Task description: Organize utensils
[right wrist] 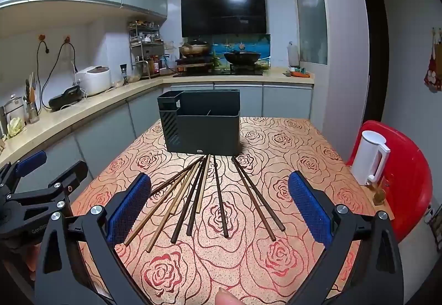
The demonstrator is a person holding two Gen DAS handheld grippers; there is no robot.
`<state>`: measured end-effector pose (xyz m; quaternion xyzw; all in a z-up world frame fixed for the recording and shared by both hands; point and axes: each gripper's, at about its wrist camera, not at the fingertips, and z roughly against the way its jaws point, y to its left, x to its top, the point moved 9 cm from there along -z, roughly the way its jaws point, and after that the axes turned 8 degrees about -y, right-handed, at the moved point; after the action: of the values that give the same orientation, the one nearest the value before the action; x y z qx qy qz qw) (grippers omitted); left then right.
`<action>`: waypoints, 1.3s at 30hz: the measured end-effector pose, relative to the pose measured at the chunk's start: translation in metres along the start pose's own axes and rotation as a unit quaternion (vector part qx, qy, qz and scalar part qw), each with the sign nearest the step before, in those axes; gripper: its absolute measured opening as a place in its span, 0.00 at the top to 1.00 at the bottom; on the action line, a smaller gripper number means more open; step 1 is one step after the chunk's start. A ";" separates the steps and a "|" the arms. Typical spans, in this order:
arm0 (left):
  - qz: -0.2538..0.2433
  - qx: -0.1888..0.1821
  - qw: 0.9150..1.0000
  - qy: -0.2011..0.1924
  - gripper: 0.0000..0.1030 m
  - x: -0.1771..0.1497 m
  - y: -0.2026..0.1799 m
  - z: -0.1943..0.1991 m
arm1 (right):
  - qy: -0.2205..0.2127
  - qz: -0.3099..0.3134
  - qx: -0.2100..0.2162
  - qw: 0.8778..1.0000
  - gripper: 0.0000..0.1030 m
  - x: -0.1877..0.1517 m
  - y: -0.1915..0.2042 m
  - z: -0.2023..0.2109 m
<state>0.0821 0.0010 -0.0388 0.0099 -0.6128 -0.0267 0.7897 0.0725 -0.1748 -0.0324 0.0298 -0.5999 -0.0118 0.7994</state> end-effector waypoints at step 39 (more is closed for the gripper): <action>0.000 0.000 1.000 -0.010 0.07 0.011 -0.001 0.009 | -0.040 -0.004 0.002 0.999 0.06 0.015 -0.001 0.019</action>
<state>0.0762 -0.0001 -0.0256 0.0096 -0.6210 -0.0265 0.7833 0.0583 -0.1772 -0.0129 0.0329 -0.6313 -0.0150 0.7747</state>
